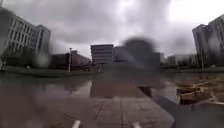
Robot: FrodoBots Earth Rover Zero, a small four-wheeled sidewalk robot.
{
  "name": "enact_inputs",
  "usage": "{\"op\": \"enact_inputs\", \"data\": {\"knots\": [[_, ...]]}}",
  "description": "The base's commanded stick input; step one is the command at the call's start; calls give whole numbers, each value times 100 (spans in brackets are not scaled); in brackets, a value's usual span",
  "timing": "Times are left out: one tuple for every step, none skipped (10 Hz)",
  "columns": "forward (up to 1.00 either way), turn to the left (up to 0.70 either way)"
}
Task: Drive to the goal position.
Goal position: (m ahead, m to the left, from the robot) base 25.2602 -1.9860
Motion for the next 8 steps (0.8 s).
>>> {"op": "enact_inputs", "data": {"knots": [[70,-1],[70,-3],[70,-34],[70,-21],[70,-9],[70,0],[70,0],[70,0]]}}
